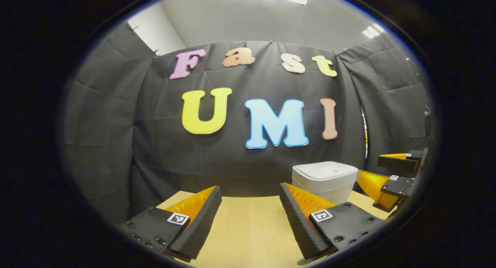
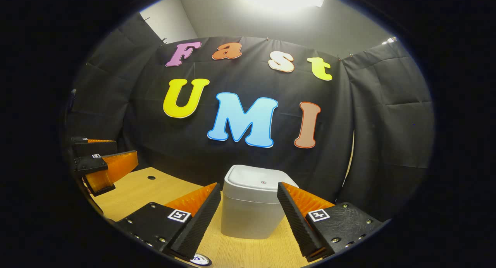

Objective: Press the lid of the desktop garbage bin to open it, pick up the crumpled paper on the desktop and throw it into the bin, then pick up the pop can on the desktop and drop it into the bin, and finally close the garbage bin lid.

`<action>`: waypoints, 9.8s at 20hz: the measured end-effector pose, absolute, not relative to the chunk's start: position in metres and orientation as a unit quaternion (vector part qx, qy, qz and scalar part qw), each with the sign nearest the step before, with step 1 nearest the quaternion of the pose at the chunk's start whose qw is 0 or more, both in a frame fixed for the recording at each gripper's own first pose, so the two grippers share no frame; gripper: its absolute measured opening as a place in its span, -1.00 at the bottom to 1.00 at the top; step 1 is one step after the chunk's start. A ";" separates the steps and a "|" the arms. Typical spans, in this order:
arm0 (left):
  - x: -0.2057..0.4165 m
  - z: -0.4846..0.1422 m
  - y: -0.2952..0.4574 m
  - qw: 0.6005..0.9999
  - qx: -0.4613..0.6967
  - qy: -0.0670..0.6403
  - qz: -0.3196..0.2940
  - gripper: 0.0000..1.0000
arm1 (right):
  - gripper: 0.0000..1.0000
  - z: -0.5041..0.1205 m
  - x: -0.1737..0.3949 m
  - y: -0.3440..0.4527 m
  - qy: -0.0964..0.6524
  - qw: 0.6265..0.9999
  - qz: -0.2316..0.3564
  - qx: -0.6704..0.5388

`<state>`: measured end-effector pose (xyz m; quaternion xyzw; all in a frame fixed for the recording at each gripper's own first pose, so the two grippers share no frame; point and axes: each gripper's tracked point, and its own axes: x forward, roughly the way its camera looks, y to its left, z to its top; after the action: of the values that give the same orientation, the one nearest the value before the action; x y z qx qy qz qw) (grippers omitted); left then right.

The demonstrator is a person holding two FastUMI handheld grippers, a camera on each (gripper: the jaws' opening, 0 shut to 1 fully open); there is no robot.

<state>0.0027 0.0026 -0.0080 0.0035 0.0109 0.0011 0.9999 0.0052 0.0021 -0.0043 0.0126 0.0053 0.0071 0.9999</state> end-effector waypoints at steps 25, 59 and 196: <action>0.003 -0.014 -0.006 1.000 0.006 0.023 0.020 1.00 | -0.85 -0.037 0.032 -0.003 0.046 0.997 0.044 0.037; 0.009 -0.017 0.010 0.999 0.010 0.029 0.033 1.00 | -0.99 -0.064 0.172 -0.040 0.101 0.991 0.029 0.079; 0.135 -0.055 -0.163 0.986 0.000 0.044 -0.161 -0.68 | 0.75 -0.053 0.032 -0.089 0.035 0.996 -0.067 0.037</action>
<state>0.1354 -0.1627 -0.0555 0.0003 0.0445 -0.1610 0.9860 0.0319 -0.0893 -0.0527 0.0370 0.0353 -0.0666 0.9965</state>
